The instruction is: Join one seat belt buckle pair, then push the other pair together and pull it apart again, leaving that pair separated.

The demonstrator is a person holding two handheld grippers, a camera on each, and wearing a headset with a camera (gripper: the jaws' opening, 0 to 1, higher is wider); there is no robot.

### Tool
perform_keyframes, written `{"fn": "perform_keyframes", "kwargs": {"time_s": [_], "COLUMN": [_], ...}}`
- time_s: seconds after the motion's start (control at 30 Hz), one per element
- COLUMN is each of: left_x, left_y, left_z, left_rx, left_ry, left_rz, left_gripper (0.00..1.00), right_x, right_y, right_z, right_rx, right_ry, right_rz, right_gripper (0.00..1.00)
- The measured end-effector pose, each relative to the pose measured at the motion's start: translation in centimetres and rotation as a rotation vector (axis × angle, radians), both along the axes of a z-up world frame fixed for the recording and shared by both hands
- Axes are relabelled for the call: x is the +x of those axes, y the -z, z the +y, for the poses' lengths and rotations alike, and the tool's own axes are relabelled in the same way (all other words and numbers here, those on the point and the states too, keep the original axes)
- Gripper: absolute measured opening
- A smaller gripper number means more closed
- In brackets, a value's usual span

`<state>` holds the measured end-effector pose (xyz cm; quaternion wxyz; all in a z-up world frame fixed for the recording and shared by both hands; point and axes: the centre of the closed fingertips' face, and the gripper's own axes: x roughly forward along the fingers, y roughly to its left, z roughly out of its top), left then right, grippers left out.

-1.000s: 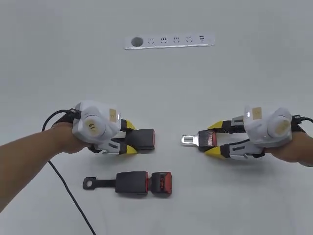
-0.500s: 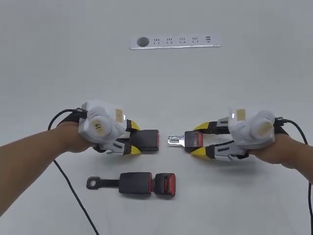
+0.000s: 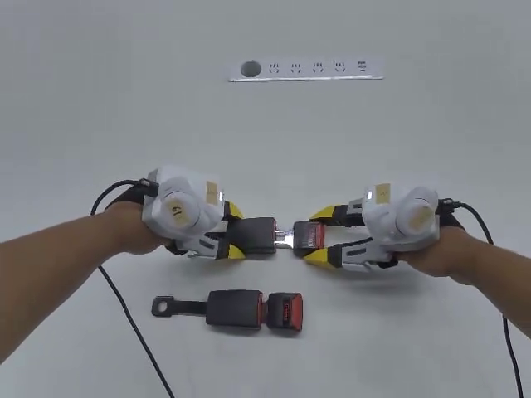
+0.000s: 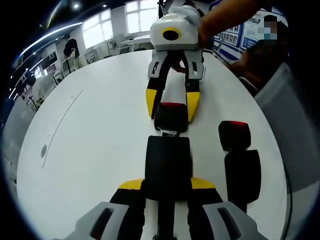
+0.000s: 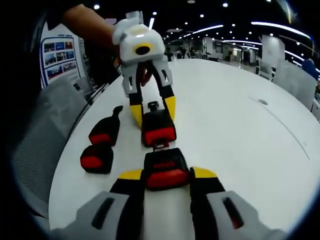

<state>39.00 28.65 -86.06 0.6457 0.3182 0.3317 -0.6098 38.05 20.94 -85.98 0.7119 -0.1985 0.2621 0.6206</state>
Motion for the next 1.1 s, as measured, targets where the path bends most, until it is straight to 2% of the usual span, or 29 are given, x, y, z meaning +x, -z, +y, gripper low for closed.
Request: {"fn": "perform_keyframes", "kwargs": {"time_s": [0.03,0.13,0.43,0.5,0.6,0.77,1.1], "left_x": [0.0,0.0,-0.1,-0.1,-0.1,-0.1,-0.2], "left_y": [0.0,-0.1,-0.1,0.0,0.0,0.0,0.0], "left_z": [0.0,0.1,0.1,0.1,0.1,0.1,0.1], "left_rx": [-0.004,-0.013,-0.009,-0.010,-0.011,-0.027,-0.026], "left_ry": [-0.005,-0.019,-0.018,-0.015,-0.011,-0.014,0.010], "left_rz": [0.002,0.006,0.006,0.006,0.007,0.015,0.015], "left_gripper": [0.33,0.33,0.33,0.33,0.33,0.33,0.32], "right_x": [-0.3,-0.1,0.1,0.0,0.3,0.5,0.8], "right_y": [-0.1,0.0,0.0,-0.1,0.0,0.0,0.1], "right_z": [0.1,0.0,0.6,1.2,1.8,1.7,1.8], "right_rx": [0.009,0.011,-0.008,-0.004,-0.025,-0.021,-0.066], "right_ry": [0.011,0.022,0.029,0.032,0.017,0.038,0.071], "right_rz": [0.030,0.044,0.056,0.067,0.060,0.077,0.077], "right_gripper": [0.36,0.36,0.35,0.35,0.35,0.35,0.35]}}
